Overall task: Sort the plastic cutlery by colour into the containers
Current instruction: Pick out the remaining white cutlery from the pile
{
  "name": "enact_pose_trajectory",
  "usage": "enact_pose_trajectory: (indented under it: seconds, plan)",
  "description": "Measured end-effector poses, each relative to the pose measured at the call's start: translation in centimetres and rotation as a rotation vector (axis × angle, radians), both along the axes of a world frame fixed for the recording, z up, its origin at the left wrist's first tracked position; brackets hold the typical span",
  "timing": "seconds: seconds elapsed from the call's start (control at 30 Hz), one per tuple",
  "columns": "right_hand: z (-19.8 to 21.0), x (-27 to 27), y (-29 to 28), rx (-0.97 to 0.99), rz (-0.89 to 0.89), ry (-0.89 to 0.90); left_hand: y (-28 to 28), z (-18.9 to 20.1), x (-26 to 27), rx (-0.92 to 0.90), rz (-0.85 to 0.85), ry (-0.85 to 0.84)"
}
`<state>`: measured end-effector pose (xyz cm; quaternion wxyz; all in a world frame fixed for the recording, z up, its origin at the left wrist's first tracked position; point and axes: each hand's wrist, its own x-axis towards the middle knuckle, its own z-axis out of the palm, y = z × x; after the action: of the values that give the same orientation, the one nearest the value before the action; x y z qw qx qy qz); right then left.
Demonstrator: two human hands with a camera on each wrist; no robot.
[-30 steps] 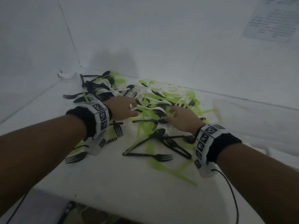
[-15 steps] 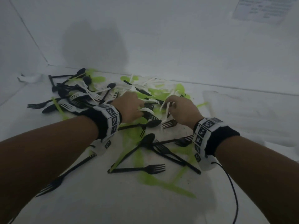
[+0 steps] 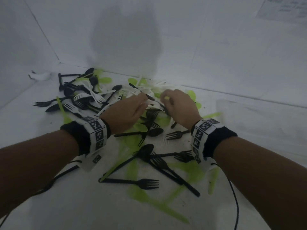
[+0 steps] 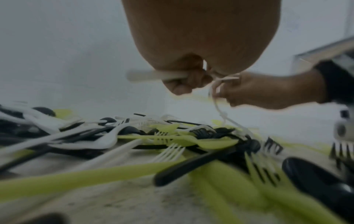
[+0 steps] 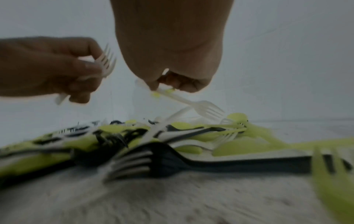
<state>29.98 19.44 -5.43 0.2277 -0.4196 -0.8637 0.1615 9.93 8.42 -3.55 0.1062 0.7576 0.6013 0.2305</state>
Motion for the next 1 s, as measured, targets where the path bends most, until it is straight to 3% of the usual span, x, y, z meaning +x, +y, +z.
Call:
enact_pose_trajectory:
  seconds: [0.1,0.2,0.37,0.53,0.7,0.8,0.93,1.0]
  plan:
    - [2.2,-0.3,-0.7,-0.05,-0.075,0.355,-0.3,0.0,-0.5,-0.084,-0.037,0.159]
    - [4.3,-0.4,-1.7,-0.178,-0.11,0.531,0.3,-0.2,0.2,-0.105,-0.14,0.357]
    - [6.1,0.7,-2.8,-0.575,-0.142,0.867,2.6,-0.5,2.4,-0.071,-0.347,0.484]
    - [4.2,3.4,-4.2,-0.616,-0.261,0.699,4.9,-0.2,5.4,-0.04,-0.509,0.718]
    - [1.3,6.1,-5.0,-0.637,-0.473,0.388,6.0,-0.8,6.7,-0.003,-0.569,0.857]
    - [0.6,6.9,-5.3,-0.602,-0.557,0.319,6.0,-0.5,6.1,0.048,-0.624,0.805]
    - [0.6,6.3,-4.8,-0.522,-0.563,0.266,5.0,0.5,3.5,0.274,-0.677,0.642]
    - [0.4,5.5,-4.2,-0.48,-0.503,0.17,4.2,1.3,2.1,0.197,-0.632,0.658]
